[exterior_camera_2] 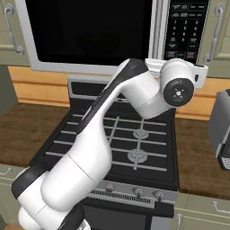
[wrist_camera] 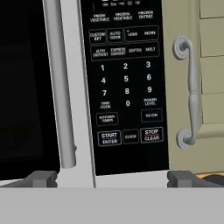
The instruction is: Open the microwave, place the bowl with waffle inside the microwave, then close the microwave door and turn it on.
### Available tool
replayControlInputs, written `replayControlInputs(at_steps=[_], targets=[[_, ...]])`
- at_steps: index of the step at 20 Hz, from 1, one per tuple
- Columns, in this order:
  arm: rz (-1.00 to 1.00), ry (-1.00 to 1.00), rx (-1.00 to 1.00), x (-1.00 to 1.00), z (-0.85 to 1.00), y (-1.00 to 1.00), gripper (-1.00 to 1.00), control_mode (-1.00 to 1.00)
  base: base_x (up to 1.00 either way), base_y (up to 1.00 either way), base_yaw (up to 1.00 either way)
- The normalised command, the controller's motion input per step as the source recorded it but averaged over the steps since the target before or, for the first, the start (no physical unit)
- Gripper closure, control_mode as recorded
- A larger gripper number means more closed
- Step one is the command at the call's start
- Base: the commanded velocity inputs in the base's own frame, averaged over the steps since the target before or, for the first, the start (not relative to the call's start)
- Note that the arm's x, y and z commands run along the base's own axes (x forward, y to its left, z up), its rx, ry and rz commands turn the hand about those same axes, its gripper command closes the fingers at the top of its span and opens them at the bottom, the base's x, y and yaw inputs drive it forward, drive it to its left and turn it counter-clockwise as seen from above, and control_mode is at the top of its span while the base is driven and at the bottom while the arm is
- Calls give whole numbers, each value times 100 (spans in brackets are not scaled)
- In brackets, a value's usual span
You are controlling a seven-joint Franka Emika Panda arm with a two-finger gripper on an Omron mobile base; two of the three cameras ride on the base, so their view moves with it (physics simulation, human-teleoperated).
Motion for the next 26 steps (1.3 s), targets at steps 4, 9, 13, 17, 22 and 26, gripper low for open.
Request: replayControlInputs(at_steps=[4, 9, 13, 17, 22, 26], targets=[[0, 0, 0, 28, -9, -19, -100, -100, 0, 0, 0], [0, 0, 0, 23, -18, -5, -100, -100, 0, 0, 0], [0, 0, 0, 27, -5, 0, -100, -100, 0, 0, 0], [0, 0, 0, 25, 0, -1, -100, -100, 0, 0, 0], [0, 0, 0, 18, 0, -15, -100, -100, 0, 0, 0], [0, 0, 0, 7, 0, -29, -100, -100, 0, 0, 0]])
